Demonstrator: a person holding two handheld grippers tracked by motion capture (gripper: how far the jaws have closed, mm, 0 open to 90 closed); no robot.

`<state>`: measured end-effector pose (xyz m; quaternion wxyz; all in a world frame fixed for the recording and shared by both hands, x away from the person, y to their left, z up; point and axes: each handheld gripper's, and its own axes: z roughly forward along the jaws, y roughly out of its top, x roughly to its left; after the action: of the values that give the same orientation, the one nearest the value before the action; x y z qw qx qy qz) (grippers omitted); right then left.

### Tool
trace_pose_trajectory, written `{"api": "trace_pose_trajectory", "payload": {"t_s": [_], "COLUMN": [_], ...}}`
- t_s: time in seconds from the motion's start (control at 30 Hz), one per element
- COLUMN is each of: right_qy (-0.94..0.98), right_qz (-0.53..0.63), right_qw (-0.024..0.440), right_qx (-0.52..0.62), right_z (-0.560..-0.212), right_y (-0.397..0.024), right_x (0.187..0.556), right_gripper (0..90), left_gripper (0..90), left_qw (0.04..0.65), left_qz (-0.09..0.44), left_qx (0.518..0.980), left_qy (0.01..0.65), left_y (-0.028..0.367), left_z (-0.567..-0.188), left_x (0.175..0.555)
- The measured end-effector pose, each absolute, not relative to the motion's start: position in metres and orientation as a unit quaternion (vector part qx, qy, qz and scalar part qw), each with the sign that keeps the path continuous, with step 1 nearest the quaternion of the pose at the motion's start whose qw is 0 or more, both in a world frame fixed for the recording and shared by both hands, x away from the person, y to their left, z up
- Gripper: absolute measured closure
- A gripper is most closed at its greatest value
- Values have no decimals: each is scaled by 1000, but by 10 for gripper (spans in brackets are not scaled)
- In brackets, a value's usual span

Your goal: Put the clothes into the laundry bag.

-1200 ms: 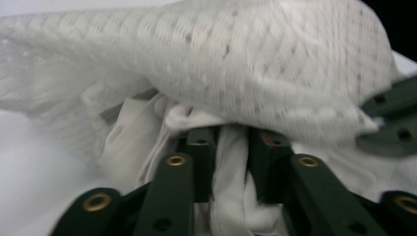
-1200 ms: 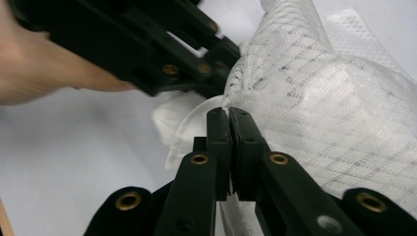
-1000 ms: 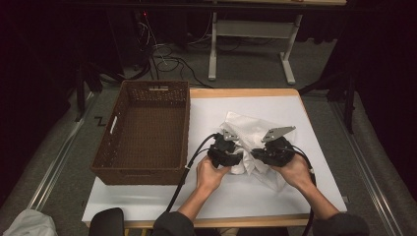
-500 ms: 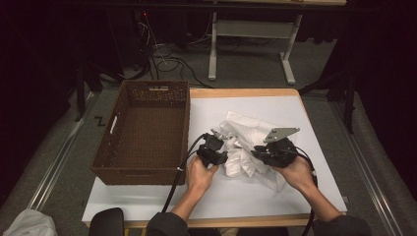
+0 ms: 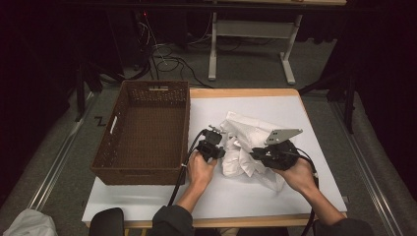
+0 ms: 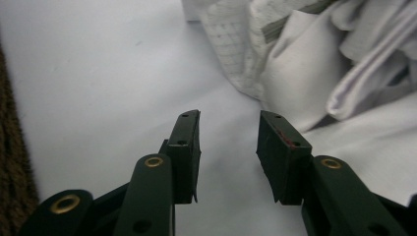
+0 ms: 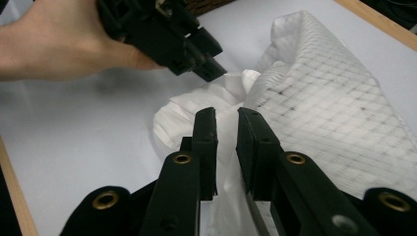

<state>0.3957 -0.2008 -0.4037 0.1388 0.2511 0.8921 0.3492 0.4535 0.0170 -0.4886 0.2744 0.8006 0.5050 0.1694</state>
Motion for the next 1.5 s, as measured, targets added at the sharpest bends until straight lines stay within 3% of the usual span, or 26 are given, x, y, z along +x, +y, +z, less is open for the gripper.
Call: {"api": "trace_pose_trajectory", "payload": {"t_s": [0.2, 0.4, 0.57, 0.7, 0.9, 1.1, 1.27, 1.4, 1.5], "right_qy": [903, 913, 909, 908, 909, 910, 909, 913, 916], "right_qz": [326, 287, 289, 281, 275, 279, 274, 253, 234], "right_qw": [133, 126, 132, 137, 138, 147, 146, 156, 166], "right_qx": [247, 261, 270, 278, 280, 268, 277, 279, 278], "right_z": [-422, -447, -451, -450, -450, -452, -455, -462, -468], "right_y": [-186, -180, -187, -192, -189, -178, -179, -177, -177], "right_x": [401, 409, 411, 411, 408, 402, 403, 402, 401], "right_gripper": [747, 630, 619, 616, 595, 544, 509, 534, 594], "left_gripper": [598, 542, 503, 506, 547, 692, 717, 690, 622], "left_qw": [276, 285, 303, 314, 294, 303, 306, 306, 312], "left_qz": [156, 151, 143, 97, 85, 60, 29, 29, 46], "left_qx": [799, 800, 810, 825, 847, 859, 871, 871, 850], "left_qy": [510, 507, 481, 460, 434, 408, 383, 383, 422], "left_y": [13, 10, 9, 4, -9, -9, -12, -8, 4], "left_z": [-491, -493, -485, -485, -495, -493, -491, -488, -483], "left_x": [467, 473, 466, 465, 462, 449, 438, 438, 443]}}
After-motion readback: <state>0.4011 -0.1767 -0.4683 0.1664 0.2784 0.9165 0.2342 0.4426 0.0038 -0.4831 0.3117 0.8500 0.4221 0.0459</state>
